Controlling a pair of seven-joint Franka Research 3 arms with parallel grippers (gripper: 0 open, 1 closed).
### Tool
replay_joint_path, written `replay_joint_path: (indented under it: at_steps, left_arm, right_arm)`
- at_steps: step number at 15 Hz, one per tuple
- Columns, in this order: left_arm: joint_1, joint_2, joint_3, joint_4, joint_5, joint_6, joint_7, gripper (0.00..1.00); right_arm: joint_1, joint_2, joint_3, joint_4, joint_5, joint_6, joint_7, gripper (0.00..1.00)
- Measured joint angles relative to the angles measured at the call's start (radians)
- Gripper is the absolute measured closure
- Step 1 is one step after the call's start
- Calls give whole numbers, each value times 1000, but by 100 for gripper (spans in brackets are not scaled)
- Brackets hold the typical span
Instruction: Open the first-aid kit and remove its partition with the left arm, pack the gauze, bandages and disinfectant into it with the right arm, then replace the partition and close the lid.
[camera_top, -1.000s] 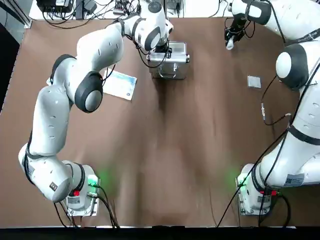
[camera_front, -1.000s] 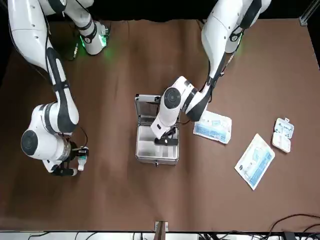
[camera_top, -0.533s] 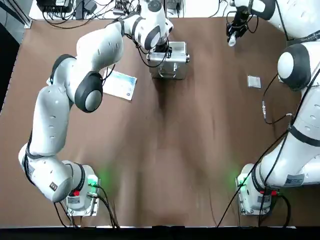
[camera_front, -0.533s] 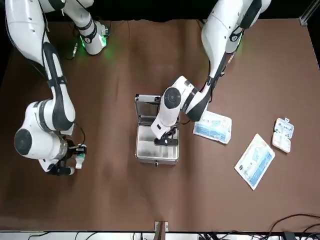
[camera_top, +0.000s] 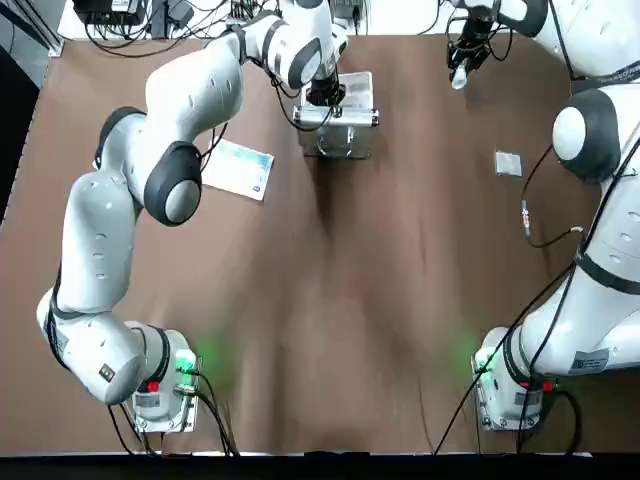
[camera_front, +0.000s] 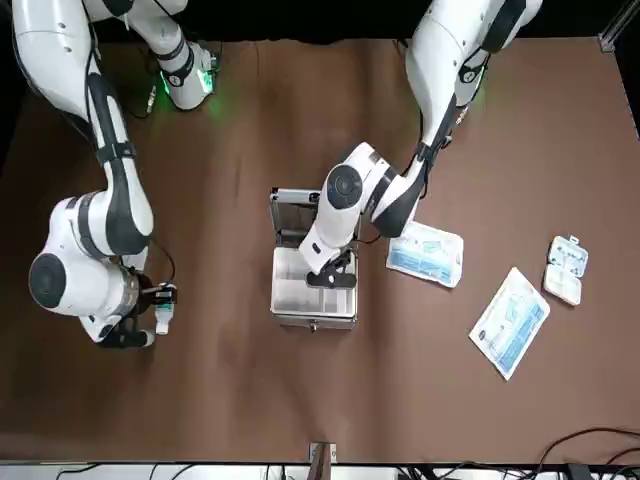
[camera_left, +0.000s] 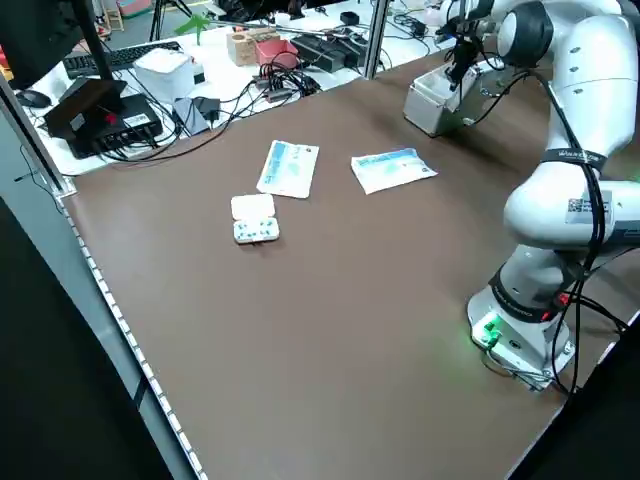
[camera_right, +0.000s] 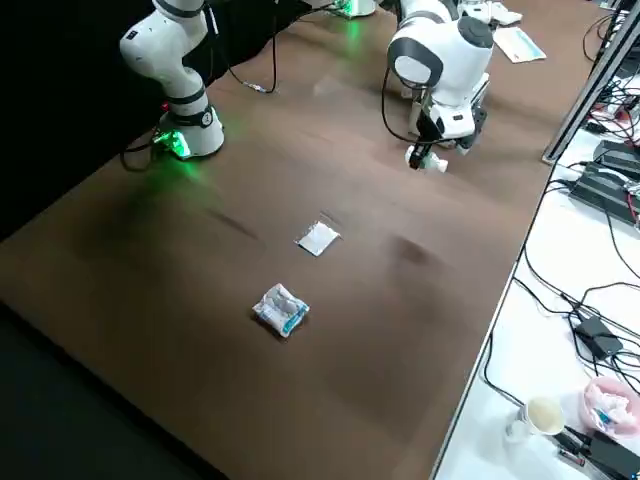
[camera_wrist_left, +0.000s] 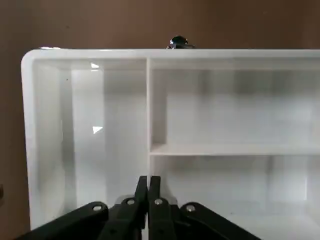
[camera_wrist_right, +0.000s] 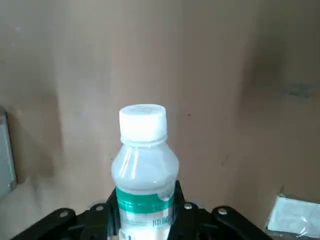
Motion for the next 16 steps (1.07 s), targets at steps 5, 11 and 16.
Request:
replay_joint_path:
  at_steps: [5,11,16]
  left_arm:
    - [9,-58,3,4,0,-56,-1,96]
    - [64,-153,6,6,0,-135,-1,96]
    - [177,-195,8,6,0,-205,83,96]
  right_arm:
    - [9,0,0,0,0,1,34,60]
    - [57,0,4,16,1,3,138,60]
    - [168,1,8,28,6,48,370,60]
